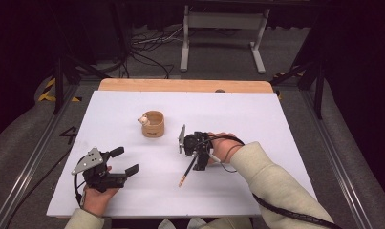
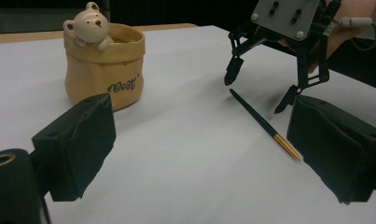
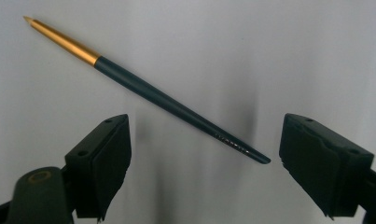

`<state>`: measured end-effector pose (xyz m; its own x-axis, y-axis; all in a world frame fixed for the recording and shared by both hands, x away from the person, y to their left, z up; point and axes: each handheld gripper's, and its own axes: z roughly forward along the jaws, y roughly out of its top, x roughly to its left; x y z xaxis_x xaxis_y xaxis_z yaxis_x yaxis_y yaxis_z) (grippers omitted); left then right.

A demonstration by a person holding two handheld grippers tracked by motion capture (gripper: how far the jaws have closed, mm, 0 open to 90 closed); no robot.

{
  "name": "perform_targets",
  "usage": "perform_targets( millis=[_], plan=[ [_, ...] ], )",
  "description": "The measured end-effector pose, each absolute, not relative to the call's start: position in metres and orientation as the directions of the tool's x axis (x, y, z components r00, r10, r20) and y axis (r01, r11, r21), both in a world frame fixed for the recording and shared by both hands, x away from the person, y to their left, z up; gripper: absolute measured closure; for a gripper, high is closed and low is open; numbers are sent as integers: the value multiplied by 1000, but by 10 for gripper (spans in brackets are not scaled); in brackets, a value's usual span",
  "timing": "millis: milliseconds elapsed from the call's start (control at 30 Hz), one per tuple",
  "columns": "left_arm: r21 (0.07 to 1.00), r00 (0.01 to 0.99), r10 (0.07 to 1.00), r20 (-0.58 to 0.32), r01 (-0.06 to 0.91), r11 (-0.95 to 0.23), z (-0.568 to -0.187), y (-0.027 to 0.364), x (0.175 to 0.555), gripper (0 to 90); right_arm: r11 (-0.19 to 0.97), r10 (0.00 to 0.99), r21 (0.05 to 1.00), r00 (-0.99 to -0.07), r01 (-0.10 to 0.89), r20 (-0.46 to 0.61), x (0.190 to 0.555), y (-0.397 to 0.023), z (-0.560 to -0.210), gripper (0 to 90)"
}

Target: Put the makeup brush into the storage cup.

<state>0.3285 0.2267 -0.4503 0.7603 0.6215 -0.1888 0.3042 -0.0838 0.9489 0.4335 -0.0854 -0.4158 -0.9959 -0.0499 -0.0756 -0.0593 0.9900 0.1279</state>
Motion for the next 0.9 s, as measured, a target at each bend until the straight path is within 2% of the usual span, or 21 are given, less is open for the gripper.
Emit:
perform_targets(
  millis=[267,533,567,600,733,767,833,867,900],
  plan=[
    [948,762,618,-194,308,-81,-450,227,329,87,992,-82,94,-995,-88,-65,431,-79,-422,219],
    [947,762,616,-197,310,-81,-451,227,329,88,991,-108,69,-993,-111,-44,430,-76,-425,348],
    [947,763,616,-198,311,-81,-451,227,329,88,991,-116,68,-993,-117,-23,429,-77,-424,427],
    [947,763,616,-197,311,-82,-451,227,329,88,991,-116,68,-993,-117,-23,429,-77,-424,427],
    [948,762,618,-194,308,-82,-451,226,329,89,991,-121,55,-992,-122,-16,428,-76,-422,588],
    [948,762,618,-194,308,-82,-451,226,329,89,991,-121,55,-992,-122,-16,428,-76,-422,588],
    [948,761,619,-194,308,-81,-451,226,329,89,991,-129,42,-992,-129,-15,427,-76,-421,694],
    [948,761,619,-194,308,-81,-451,227,329,89,990,-134,38,-991,-134,-15,426,-76,-421,775],
    [948,761,619,-195,309,-81,-451,227,329,89,990,-135,36,-991,-135,-10,426,-76,-421,808]
  ],
)
